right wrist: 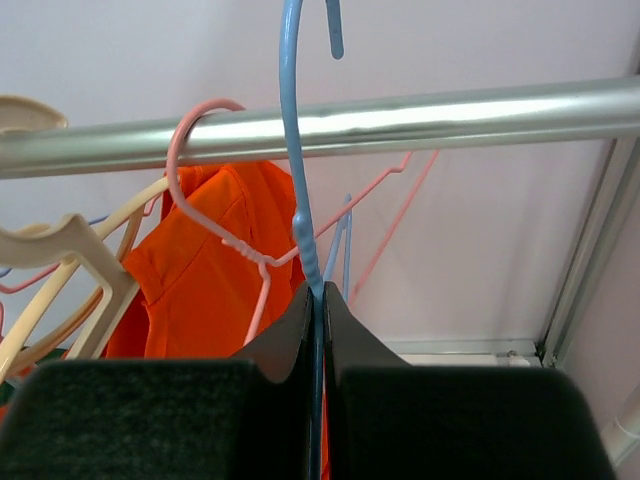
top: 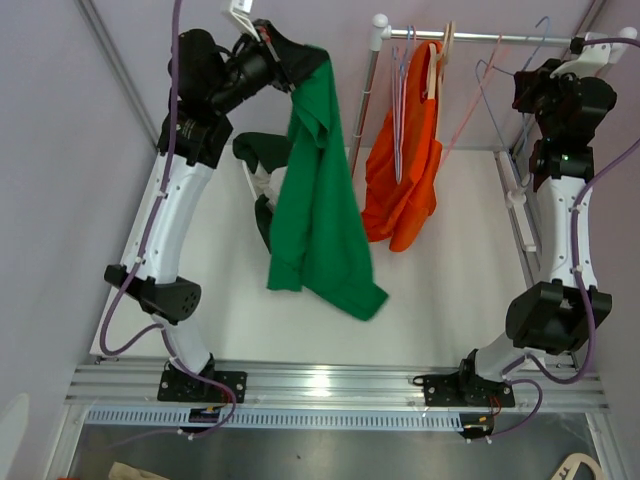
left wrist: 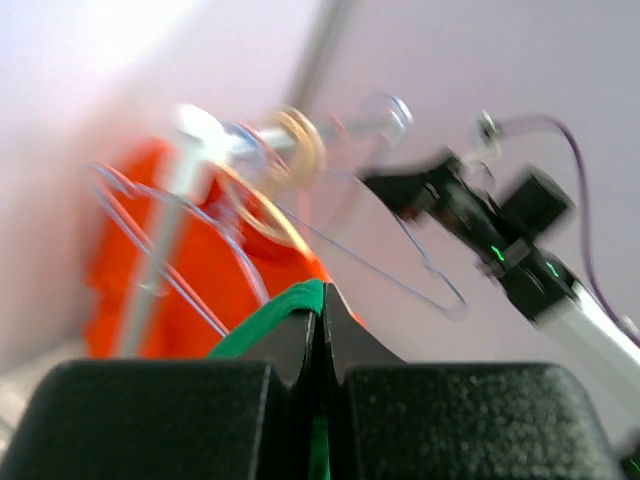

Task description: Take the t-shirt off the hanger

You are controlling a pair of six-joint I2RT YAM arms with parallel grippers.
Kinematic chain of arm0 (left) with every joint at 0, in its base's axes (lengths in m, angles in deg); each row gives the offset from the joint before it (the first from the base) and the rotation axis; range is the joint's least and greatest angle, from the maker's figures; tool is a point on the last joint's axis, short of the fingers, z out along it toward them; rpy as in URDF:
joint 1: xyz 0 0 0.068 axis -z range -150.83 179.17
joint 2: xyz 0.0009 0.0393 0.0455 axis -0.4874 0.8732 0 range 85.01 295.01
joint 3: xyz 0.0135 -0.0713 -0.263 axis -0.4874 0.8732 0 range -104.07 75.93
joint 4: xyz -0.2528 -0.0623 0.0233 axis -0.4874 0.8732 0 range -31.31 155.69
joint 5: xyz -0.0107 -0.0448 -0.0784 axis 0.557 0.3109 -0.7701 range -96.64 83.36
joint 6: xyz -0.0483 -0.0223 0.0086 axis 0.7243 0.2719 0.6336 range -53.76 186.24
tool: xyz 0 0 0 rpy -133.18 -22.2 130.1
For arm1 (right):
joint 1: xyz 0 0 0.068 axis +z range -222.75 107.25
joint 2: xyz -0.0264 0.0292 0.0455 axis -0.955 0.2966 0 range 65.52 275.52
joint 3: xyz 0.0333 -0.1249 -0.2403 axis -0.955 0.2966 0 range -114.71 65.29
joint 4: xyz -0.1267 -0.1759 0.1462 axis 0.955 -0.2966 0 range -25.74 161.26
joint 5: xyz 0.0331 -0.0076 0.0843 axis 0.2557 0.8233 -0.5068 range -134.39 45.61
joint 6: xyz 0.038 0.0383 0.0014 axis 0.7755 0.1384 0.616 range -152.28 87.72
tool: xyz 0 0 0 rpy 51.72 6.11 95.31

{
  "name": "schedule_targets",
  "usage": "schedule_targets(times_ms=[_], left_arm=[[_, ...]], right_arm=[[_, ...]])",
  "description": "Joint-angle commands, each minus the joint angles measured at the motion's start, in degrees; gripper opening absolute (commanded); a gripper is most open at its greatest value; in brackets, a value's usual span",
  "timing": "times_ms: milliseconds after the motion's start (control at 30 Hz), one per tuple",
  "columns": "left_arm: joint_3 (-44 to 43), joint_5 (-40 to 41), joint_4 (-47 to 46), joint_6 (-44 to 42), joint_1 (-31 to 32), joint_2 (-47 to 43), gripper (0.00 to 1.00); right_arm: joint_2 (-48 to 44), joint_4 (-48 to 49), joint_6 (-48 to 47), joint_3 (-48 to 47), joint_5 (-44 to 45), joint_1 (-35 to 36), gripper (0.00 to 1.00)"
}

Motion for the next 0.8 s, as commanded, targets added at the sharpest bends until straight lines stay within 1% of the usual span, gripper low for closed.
schedule_targets(times_ms=[0, 33, 67, 100, 133, 200, 233, 267, 333, 367, 400, 433, 467, 567, 600, 667, 700, 733, 767], left_arm=[[3.3, 4.2, -19.4, 5.5, -4.6, 1.5, 0.01], [3.4, 5.6, -22.7, 5.4, -5.3, 2.4, 0.01], [1.6, 6.8, -26.1, 5.1, -5.9, 3.6, 0.01], [-0.2, 7.5, -27.1, 4.7, -6.9, 7.2, 0.01], [-7.0, 7.5, -27.6, 4.1, -7.5, 9.3, 0.01], [-10.2, 7.4, -29.8, 4.0, -8.6, 14.2, 0.01], [-10.7, 7.9, -31.9, 4.3, -8.9, 14.7, 0.01], [-8.3, 8.3, -37.2, 4.2, -9.1, 14.8, 0.01], [-5.3, 11.6, -42.1, 2.6, -9.1, 15.3, 0.01], [-4.8, 12.7, -44.5, 2.1, -9.1, 16.1, 0.01], [-6.0, 13.7, -45.1, 1.2, -9.1, 17.0, 0.01], [-6.6, 16.0, -44.2, -0.3, -9.2, 19.0, 0.01], [-6.8, 16.6, -43.4, -0.6, -9.6, 19.6, 0.01], [-2.1, 17.7, -41.2, 0.6, -10.8, 19.4, 0.01], [4.3, 17.9, -41.0, 1.5, -11.1, 18.8, 0.01], [9.8, 22.2, -36.8, 1.9, -11.6, 16.3, 0.01], [12.0, 24.2, -33.7, 2.0, -11.6, 15.4, 0.01], [12.3, 26.5, -24.4, 2.3, -11.7, 14.6, 0.01], [13.0, 33.0, -18.7, 3.0, -11.7, 13.2, 0.01]], right_arm=[[2.5, 3.6, 1.3, -4.7, -2.9, -0.4, 0.0], [2.9, 3.7, 1.5, -5.4, -3.4, -0.4, 0.0], [3.3, 3.9, 1.6, -5.8, -3.8, -0.4, 0.0], [4.2, 4.0, 1.9, -6.0, -4.2, -0.4, 0.0], [4.5, 4.1, 2.1, -6.4, -4.6, -0.4, 0.0], [5.2, 4.2, 2.2, -6.4, -4.9, -0.3, 0.0], [5.5, 4.2, 2.3, -6.4, -5.1, -0.3, 0.0], [5.8, 4.0, 2.3, -6.5, -5.6, -0.3, 0.0], [6.4, 4.0, 2.8, -6.5, -6.6, -0.2, 0.0], [6.6, 4.2, 3.0, -6.1, -6.8, 0.0, 0.0], [6.6, 4.4, 3.0, -5.9, -6.8, 0.2, 0.0], [6.7, 4.4, 3.0, -5.7, -6.7, 0.3, 0.0], [6.7, 4.5, 3.0, -5.3, -6.5, 0.8, 0.0], [6.7, 5.0, 3.0, -4.6, -6.3, 1.4, 0.0], [6.7, 5.0, 3.0, -4.5, -6.3, 1.5, 0.0], [6.6, 4.5, 2.6, -4.6, -6.3, 1.8, 0.0], [6.5, 4.2, 2.6, -4.6, -6.2, 1.8, 0.0], [6.3, 3.6, 2.5, -4.7, -6.1, 1.8, 0.03], [5.9, 3.2, 2.4, -4.9, -5.9, 1.8, 0.1]])
